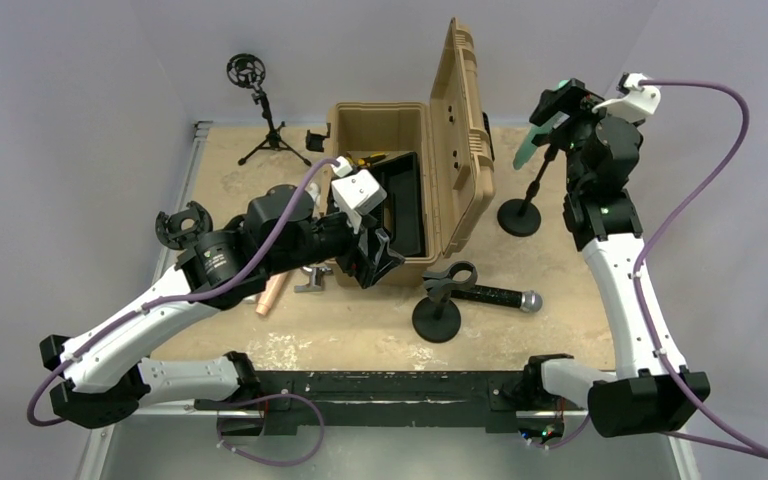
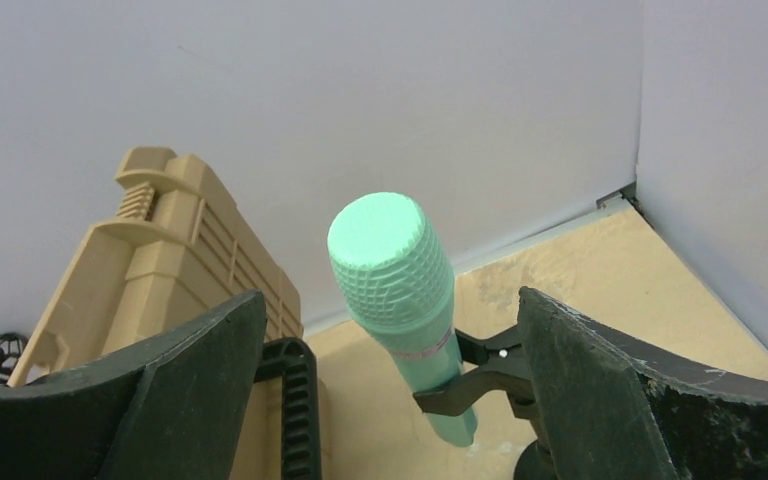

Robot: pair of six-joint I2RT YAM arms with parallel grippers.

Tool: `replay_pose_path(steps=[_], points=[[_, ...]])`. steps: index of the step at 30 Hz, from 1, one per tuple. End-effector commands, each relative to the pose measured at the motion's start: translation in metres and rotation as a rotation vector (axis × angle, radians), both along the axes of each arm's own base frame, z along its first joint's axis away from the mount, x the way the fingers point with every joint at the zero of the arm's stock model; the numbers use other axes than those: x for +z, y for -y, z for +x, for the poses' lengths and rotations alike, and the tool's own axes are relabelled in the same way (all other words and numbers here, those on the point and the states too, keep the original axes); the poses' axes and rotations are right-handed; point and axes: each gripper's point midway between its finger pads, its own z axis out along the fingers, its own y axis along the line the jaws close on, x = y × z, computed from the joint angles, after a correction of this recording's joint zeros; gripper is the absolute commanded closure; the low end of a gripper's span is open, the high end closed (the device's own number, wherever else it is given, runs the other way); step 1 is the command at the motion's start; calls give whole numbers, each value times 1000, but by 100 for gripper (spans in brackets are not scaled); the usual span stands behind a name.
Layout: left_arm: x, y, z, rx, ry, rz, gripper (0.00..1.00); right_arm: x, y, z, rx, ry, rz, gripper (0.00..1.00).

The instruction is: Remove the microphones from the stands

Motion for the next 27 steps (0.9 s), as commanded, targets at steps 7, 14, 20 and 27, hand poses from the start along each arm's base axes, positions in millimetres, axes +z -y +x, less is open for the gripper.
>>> replay_pose_path(steps=[7, 14, 20, 27], points=[[7, -4, 11, 64, 125, -25, 16, 19, 5, 23, -27, 68, -66, 12], [2, -5, 19, 107, 169, -17, 16, 9, 10, 30, -48, 28, -106, 27], [11, -4, 24, 128, 186, -32, 15, 4, -5, 34, 29, 27, -82, 45], [54, 12, 23, 116, 123, -169, 14, 6, -28, 27, 104, 22, -18, 83]])
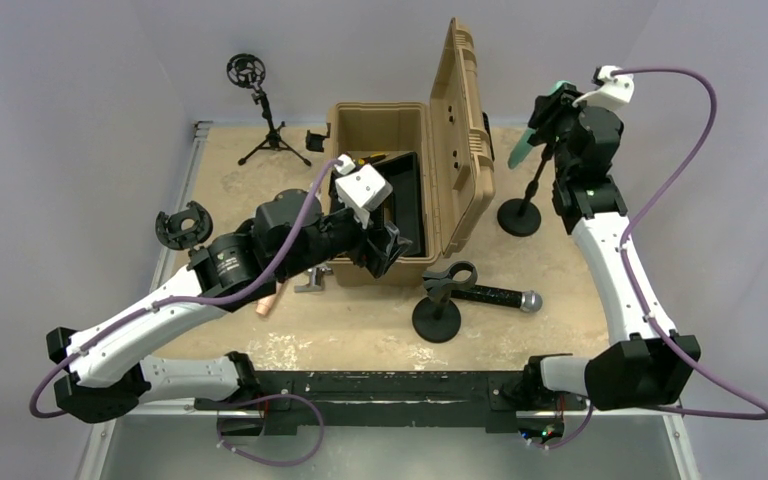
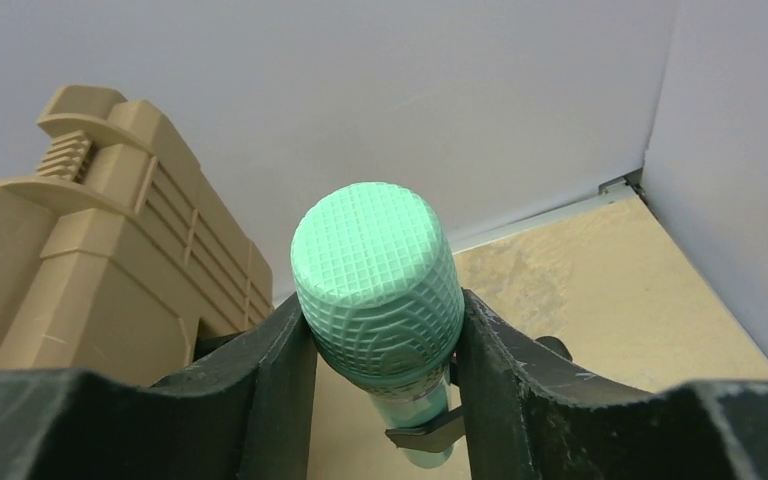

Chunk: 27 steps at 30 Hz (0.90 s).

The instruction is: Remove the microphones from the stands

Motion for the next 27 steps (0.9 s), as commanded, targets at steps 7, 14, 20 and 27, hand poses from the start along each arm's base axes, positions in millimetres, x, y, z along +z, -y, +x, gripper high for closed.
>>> replay_pose_path(steps=[7, 14, 20, 27], points=[[89, 38, 2, -60, -29, -248, 11, 43, -48, -30, 37, 59, 120, 82], [109, 64, 7, -110, -44, -288, 11, 51, -46, -39, 34, 81, 131, 80], [107, 84, 7, -162, -79, -275, 11, 46, -48, -41, 54, 74, 90, 70], [100, 87, 6, -168, -97, -262, 11, 68, -43, -65, 70, 139, 39, 12]])
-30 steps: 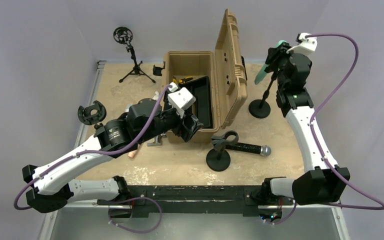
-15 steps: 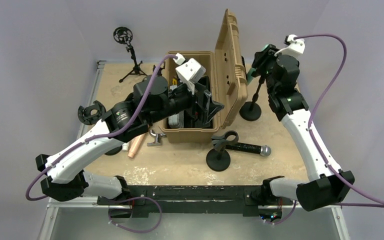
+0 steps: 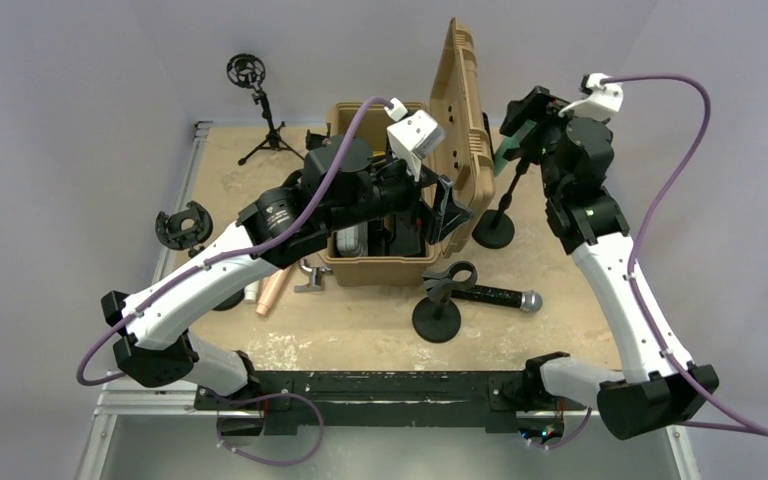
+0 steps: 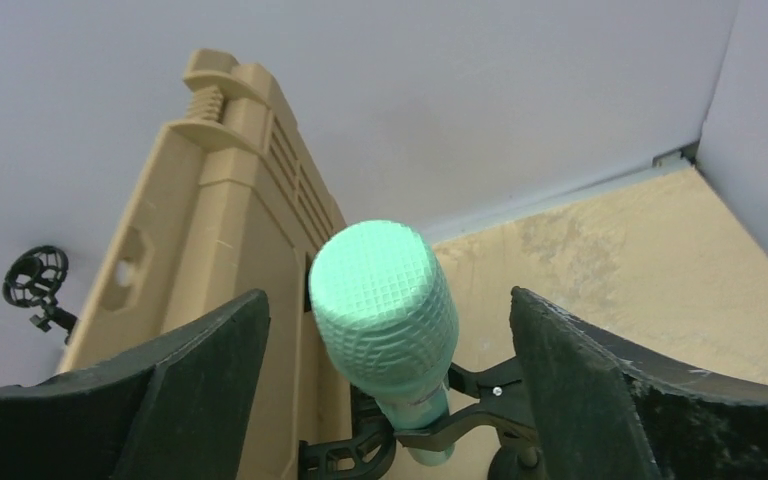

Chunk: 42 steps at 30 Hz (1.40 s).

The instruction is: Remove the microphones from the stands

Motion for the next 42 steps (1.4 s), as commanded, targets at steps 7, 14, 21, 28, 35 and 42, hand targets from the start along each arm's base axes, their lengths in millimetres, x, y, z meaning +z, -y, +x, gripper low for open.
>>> replay_pose_path(steps=[7, 14, 21, 28, 35, 42], points=[[23, -11, -10, -18, 17, -56, 11, 101, 25, -69, -38, 287, -3, 8], [23, -15, -11, -30, 49, -31, 10, 112, 81, -45, -199, 317, -50, 8], [38, 0, -2, -81, 127, 19, 8, 98, 129, -13, -156, 307, -60, 11], [61, 29, 29, -141, 154, -18, 8, 28, 104, -34, 244, 528, -255, 12], [58, 56, 28, -275, 231, -50, 7, -51, 88, -96, 461, 646, -286, 11], [44, 81, 72, -148, 230, -63, 6, -82, 33, -104, 735, 665, -351, 15]])
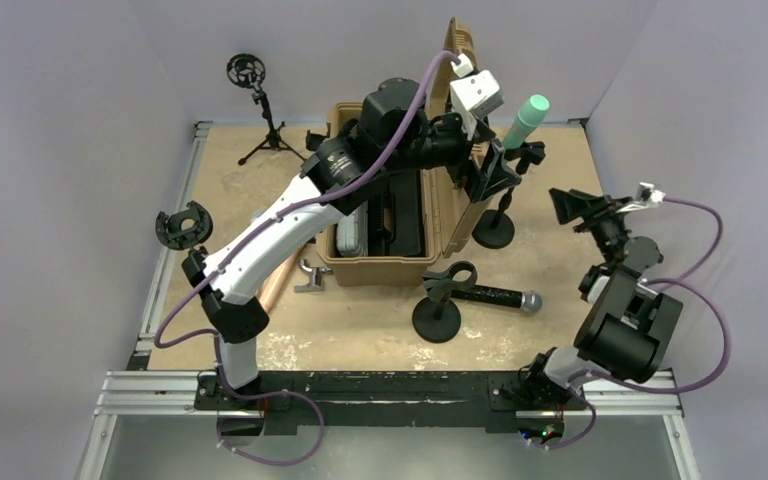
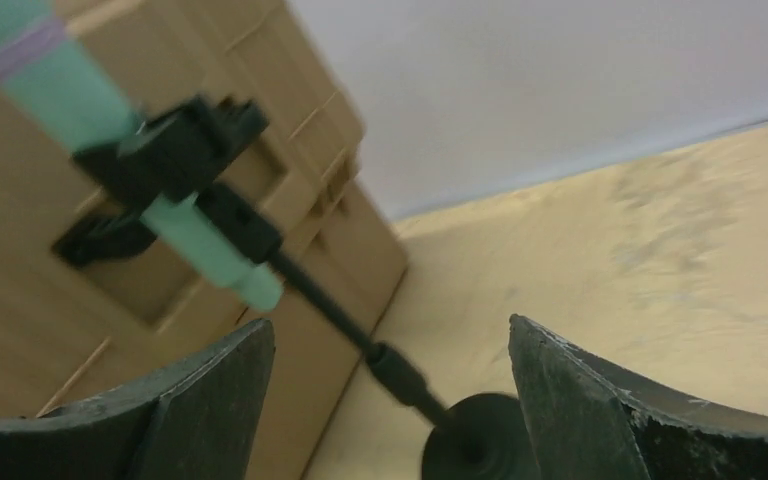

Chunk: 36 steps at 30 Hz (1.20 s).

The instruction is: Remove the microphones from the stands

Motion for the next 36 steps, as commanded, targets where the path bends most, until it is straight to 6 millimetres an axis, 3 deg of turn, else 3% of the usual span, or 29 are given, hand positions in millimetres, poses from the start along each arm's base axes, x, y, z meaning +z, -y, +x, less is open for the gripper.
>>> replay_pose_path(steps=[1, 6, 12, 15, 19, 24, 29, 36], points=[[16, 13, 34, 100, 62, -78, 6, 82, -89, -61, 206, 556, -485, 14], [9, 18, 71, 248, 45, -93, 7, 87, -94, -52, 185, 551, -523, 11], [10, 26, 93, 301, 65, -144, 7, 90, -109, -39, 228, 577, -579, 11], [11, 29, 101, 324, 93, -154, 7, 96, -101, -28, 186, 565, -591, 11], [17, 28, 103, 335, 122, -166, 9, 110, -94, -16, 148, 571, -623, 10], [26, 24, 107, 357, 157, -184, 11, 111, -94, 0, 213, 556, -645, 11], [42, 18, 97, 335, 184, -204, 12, 101, -94, 12, 263, 536, -660, 13], [56, 2, 81, 317, 175, -204, 12, 102, -96, 27, 295, 539, -677, 17]])
